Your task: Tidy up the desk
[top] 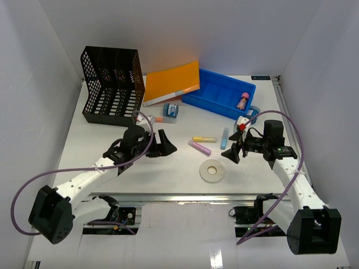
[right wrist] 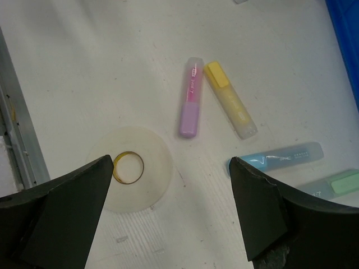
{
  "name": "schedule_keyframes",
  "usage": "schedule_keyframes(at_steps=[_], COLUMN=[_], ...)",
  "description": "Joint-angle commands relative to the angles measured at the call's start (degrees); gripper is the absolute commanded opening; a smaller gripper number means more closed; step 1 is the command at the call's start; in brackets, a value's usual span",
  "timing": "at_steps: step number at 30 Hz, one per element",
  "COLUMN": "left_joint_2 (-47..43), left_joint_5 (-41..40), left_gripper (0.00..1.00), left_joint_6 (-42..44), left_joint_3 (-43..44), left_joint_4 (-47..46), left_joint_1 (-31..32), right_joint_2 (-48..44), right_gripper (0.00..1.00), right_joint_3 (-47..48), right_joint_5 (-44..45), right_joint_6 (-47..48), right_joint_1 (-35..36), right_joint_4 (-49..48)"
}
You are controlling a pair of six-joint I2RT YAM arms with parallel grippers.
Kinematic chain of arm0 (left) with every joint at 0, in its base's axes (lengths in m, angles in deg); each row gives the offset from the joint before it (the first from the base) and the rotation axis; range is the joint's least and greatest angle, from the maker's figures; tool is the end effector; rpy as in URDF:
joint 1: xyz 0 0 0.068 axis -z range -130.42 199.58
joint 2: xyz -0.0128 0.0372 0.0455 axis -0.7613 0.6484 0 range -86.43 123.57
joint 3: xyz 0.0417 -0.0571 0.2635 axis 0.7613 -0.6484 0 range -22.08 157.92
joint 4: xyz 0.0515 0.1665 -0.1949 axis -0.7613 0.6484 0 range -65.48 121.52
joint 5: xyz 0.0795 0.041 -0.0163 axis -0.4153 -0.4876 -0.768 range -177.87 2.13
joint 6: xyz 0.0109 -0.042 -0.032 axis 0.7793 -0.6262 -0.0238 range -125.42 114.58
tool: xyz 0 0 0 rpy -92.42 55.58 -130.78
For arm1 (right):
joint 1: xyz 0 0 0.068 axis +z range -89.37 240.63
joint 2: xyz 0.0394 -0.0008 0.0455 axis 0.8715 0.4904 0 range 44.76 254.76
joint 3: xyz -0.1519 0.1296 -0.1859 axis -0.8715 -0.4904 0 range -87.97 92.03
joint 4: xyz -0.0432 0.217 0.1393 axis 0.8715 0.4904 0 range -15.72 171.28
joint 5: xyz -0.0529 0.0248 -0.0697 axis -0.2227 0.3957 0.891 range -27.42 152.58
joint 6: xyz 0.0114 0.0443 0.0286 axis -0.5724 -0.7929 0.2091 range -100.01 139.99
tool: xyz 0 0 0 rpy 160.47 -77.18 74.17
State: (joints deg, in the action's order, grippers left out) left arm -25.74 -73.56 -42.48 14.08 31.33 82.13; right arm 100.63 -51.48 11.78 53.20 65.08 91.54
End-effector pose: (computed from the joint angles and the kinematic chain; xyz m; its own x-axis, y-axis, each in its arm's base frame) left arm 0.1901 -0.1319 0.2401 -0.7713 -0.2006 -0.6040 0.2937 0.7298 -0.6174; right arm 0.1977 0.0430 0.2497 -0.1315 -0.3574 -0.9246 -0.8855 0.4616 -0.0525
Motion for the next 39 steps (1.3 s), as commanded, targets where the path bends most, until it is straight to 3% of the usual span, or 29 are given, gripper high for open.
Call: schedule_keyframes(at_steps=[1, 5, 8, 11, 14, 17, 21, 23, 27, 39], left_joint_2=[6.60, 13.17, 19.52, 24.64, 30.84, 33.84, 37.10, 39.40, 41.83, 50.95], left_joint_5=[-6.99, -12.16, -17.30, -17.11, -12.27, -12.82, -14.47, -14.49, -7.08, -0.04], left_gripper=[0.91, 0.89, 0.89, 0.87, 0.78, 0.79, 0.82, 0.83, 0.84, 0.83], left_joint_6=[-4.85, -2.97, 5.61, 19.58, 35.77, 51.17, 62.26, 64.73, 66.81, 74.57], left_joint_3=[4.72, 10.24, 16.47, 22.18, 27.80, 30.41, 32.25, 34.05, 37.00, 44.74], left_joint_4=[1.78, 3.72, 6.94, 8.33, 10.60, 11.33, 10.32, 10.15, 9.65, 11.94], left_joint_1=[2.48, 2.69, 2.69, 2.69, 2.69, 2.56, 1.97, 0.68, -4.03, -8.11], right_joint_2=[0.27, -0.06, -0.40, -0.59, -0.67, -0.81, -0.77, -0.68, -0.67, -0.31], right_gripper=[0.90, 0.90, 0.90, 0.90, 0.90, 0.90, 0.90, 0.90, 0.90, 0.90], right_joint_3=[1.17, 1.56, 1.65, 1.65, 1.73, 1.74, 1.65, 1.57, 1.65, 1.74], right_joint_5=[2.09, 2.64, 2.97, 2.99, 3.07, 3.12, 2.20, 2.03, 1.59, 1.34], right_joint_6=[0.52, 0.02, -0.16, -0.31, -0.33, -0.33, -0.43, -0.60, -0.60, -0.77], right_joint_1=[-0.40, -0.49, -0.42, -0.40, -0.40, -0.49, -0.49, -0.49, -0.49, -0.49], right_joint_4=[-1.97, -1.96, -1.88, -1.88, -1.95, -1.88, -1.96, -1.97, -1.89, -1.90])
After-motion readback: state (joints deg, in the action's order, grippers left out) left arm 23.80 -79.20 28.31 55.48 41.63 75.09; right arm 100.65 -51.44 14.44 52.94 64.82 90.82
